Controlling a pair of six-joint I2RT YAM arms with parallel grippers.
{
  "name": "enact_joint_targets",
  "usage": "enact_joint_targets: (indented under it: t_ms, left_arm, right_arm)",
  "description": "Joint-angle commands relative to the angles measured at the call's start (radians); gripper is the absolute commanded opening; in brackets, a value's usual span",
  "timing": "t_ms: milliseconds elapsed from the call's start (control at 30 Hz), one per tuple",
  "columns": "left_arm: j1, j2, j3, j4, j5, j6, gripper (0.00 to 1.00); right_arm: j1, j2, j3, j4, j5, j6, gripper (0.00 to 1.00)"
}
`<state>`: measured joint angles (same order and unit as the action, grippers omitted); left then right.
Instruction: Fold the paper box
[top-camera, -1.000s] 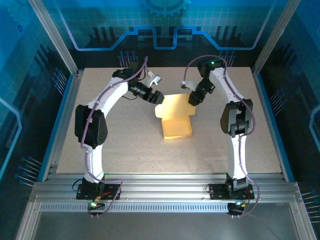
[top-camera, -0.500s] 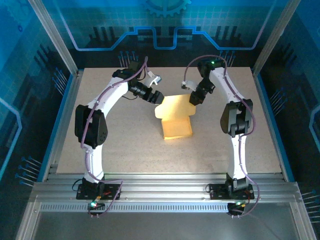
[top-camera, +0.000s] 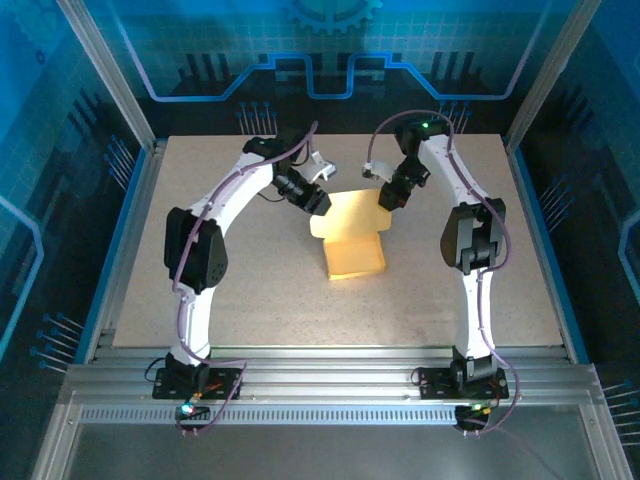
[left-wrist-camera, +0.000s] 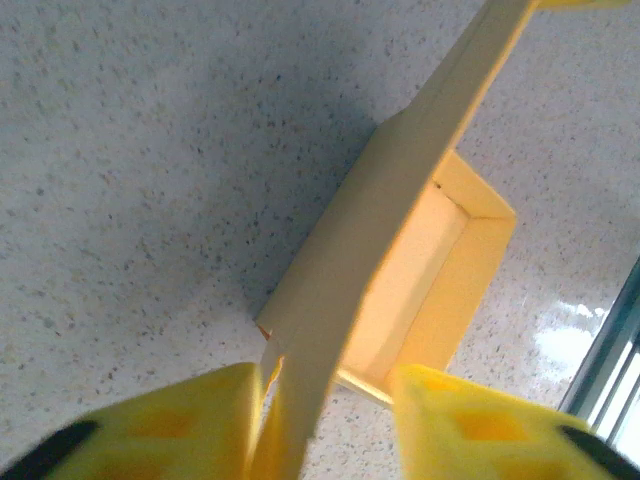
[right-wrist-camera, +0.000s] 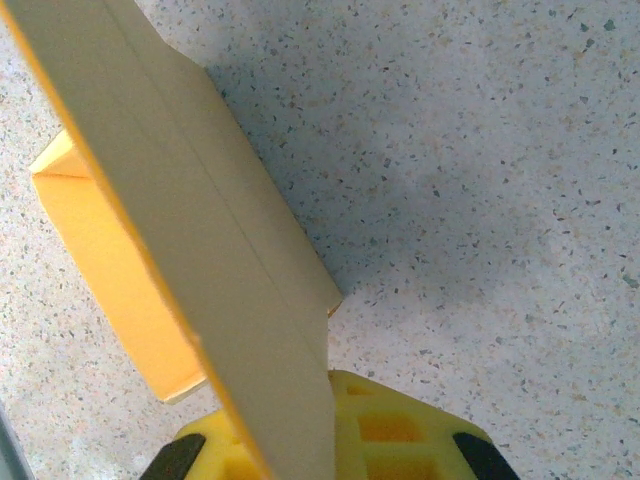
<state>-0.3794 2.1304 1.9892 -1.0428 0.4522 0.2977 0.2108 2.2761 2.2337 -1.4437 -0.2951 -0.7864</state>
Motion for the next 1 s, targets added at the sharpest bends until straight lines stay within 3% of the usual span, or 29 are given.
enact_joint_targets:
  t_ms: [0,233,300,367,467,533,600,833,967]
  left_arm:
    - [-0.007,0.025,0.041,-0.066,-0.040,0.032,0.31]
    - [-0.007,0.035,0.045,-0.066,-0.050,0.025,0.31]
    - [-0.008,0.041,0.044,-0.062,-0.073,0.024,0.42]
    - [-0.008,0.042,0.043,-0.063,-0.078,0.026,0.43]
    - [-0.009,0.043,0.049,-0.067,-0.055,0.026,0.35]
    - [-0.010,0.042,0.048,-0.069,-0.051,0.026,0.23]
    - [-0.010,0.043,0.048,-0.073,-0.047,0.030,0.23]
    - [-0.011,0.043,0.042,-0.061,-0.048,0.014,0.00]
    - [-0.012,0.039,0.042,-0.027,-0.086,-0.060,0.00]
  right_arm:
    - [0.015,-0.036,0.026,-0.028,0.001,0.008,0.00]
    - [0.015,-0.040,0.026,-0.027,-0.001,0.009,0.00]
    - [0.015,-0.041,0.026,-0.027,0.000,0.009,0.00]
    - [0.015,-0.041,0.027,-0.027,0.000,0.009,0.00]
    - [0.015,-0.044,0.026,-0.026,0.000,0.010,0.00]
    - [0.013,-0.044,0.026,-0.023,-0.001,0.010,0.00]
    - [0.014,-0.044,0.026,-0.022,-0.001,0.012,0.00]
    - [0.012,-0.053,0.026,0.000,-0.012,0.049,0.00]
    - [0.017,-0.066,0.019,0.069,0.057,0.176,0.00]
